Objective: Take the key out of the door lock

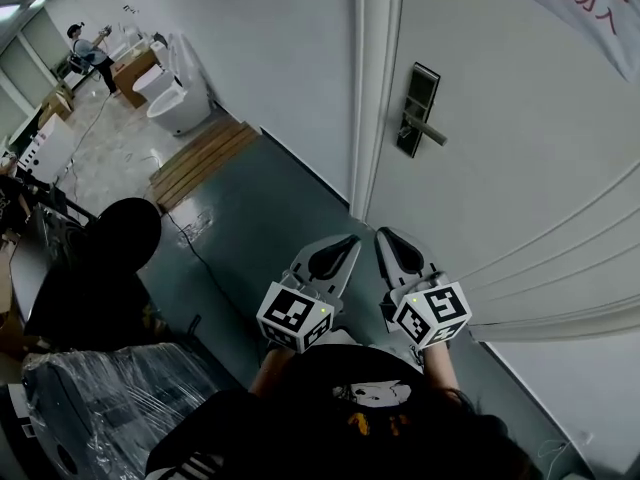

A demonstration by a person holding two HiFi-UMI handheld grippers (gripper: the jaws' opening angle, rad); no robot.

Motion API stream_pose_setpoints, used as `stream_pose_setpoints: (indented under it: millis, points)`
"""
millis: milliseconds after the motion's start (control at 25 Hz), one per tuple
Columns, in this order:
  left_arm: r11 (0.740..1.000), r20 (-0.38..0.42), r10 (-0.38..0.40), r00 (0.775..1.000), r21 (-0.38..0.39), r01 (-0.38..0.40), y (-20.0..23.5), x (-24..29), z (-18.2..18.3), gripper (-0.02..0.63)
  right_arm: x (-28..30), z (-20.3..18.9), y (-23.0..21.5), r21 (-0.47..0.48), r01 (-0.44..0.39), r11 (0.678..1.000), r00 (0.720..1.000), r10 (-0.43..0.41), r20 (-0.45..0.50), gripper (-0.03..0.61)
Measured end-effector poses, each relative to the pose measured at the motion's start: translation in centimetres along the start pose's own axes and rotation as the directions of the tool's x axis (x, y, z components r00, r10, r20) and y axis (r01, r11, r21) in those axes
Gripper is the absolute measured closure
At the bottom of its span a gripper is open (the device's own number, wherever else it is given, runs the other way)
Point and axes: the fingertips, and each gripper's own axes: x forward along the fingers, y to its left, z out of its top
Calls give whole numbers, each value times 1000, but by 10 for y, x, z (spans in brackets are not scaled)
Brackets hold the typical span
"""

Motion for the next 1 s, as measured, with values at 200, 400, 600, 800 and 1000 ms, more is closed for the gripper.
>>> stream_pose_setpoints:
  millis: [200, 400, 600, 800, 1000]
  points:
    - [1000, -12, 26, 1000, -14, -26, 25, -19, -2, 594, 13, -3, 11, -5, 15, 1000, 1000, -15, 5, 574]
    - [999, -10, 51, 999, -15, -51, 41, -28, -2, 594, 27, -6, 16, 2, 3, 1000, 1000, -3, -7, 574]
    - [995, -13, 91, 996, -30, -92, 55, -37, -5, 594, 45, -10, 22, 16, -37, 999, 999, 37, -23, 574]
    - [985, 12, 164, 986, -45, -164, 82, -43, -2, 594, 71, -14, 31, 10, -100, 995, 994, 101, -45, 574]
    - [978, 8, 201, 980, -49, -200, 110, -37, -3, 594, 107, -13, 27, 24, -146, 989, 988, 147, -53, 574]
